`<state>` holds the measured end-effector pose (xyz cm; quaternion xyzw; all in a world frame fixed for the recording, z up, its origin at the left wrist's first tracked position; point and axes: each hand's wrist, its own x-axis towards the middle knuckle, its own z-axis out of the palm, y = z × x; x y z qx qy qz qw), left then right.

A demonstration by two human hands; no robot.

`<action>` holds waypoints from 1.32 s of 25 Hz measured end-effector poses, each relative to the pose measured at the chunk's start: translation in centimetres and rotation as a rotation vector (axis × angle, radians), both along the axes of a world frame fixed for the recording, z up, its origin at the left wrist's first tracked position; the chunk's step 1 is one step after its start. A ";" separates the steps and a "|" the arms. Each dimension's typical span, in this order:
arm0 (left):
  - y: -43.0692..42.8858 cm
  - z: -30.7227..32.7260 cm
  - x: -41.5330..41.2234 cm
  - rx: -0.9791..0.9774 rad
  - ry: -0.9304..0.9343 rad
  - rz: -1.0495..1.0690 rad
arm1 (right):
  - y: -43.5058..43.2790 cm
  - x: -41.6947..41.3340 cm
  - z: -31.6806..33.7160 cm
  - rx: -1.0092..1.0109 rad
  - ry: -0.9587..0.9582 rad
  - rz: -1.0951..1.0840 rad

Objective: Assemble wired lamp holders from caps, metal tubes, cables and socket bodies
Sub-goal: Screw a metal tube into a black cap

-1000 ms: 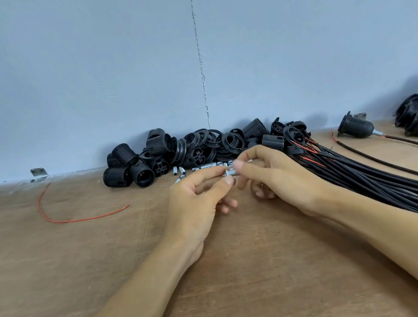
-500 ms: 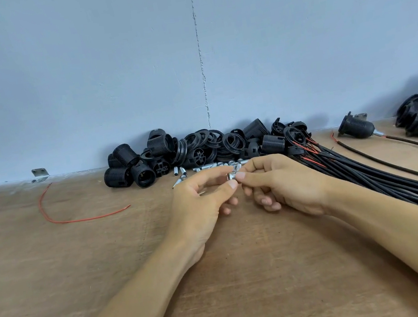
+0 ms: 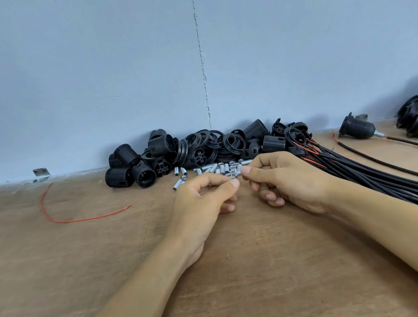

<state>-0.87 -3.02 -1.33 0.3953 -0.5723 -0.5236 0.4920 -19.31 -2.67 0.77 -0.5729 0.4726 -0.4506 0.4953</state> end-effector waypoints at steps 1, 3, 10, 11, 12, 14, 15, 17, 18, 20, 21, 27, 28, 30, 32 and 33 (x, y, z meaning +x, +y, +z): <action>0.0 0.0 0.0 0.001 0.028 0.005 | 0.0 0.0 0.0 -0.003 0.008 0.001; 0.0 0.0 0.0 0.007 0.029 -0.031 | -0.1 0.0 -0.1 -0.010 0.032 0.015; 0.3 0.1 0.1 -0.033 -0.008 -0.036 | -0.2 0.0 -0.2 -0.003 0.046 -0.004; 0.3 0.2 0.1 -0.020 0.011 -0.042 | -0.2 0.0 -0.2 -0.003 0.049 0.001; 0.3 0.1 0.1 -0.011 0.013 -0.051 | -0.1 0.0 -0.1 -0.006 0.051 0.006; 0.3 0.1 0.0 -0.007 -0.038 -0.060 | -0.1 -0.1 -0.1 -0.009 0.055 0.015; 0.3 0.1 0.0 -0.020 -0.066 -0.066 | -0.1 -0.1 -0.1 -0.008 0.056 0.016; 0.3 0.3 0.0 -0.048 -0.092 -0.069 | -0.2 -0.1 -0.1 -0.006 0.049 0.012; 0.4 0.3 0.0 -0.055 -0.090 -0.061 | -0.2 -0.1 -0.1 -0.006 0.046 0.011; 0.3 0.1 0.0 -0.043 -0.053 -0.050 | -0.2 -0.2 -0.2 -0.010 0.042 0.016; 0.3 0.1 0.0 -0.039 -0.046 -0.059 | -0.2 -0.1 -0.2 -0.011 0.043 0.019; 0.4 0.2 0.2 -0.087 -0.131 -0.080 | -0.2 -0.1 -0.1 -0.007 0.034 0.017; 0.3 0.1 0.1 -0.084 -0.128 -0.077 | -0.2 -0.1 -0.1 -0.009 0.035 0.016; 0.1 0.0 0.1 -0.067 -0.107 -0.087 | -0.1 -0.1 0.0 -0.009 0.035 0.014; 0.0 -0.1 0.2 -0.057 -0.101 -0.113 | -0.1 -0.1 0.0 -0.008 0.032 0.014; 0.0 -0.2 0.2 -0.071 -0.117 -0.114 | -0.1 -0.1 0.0 -0.008 0.029 0.013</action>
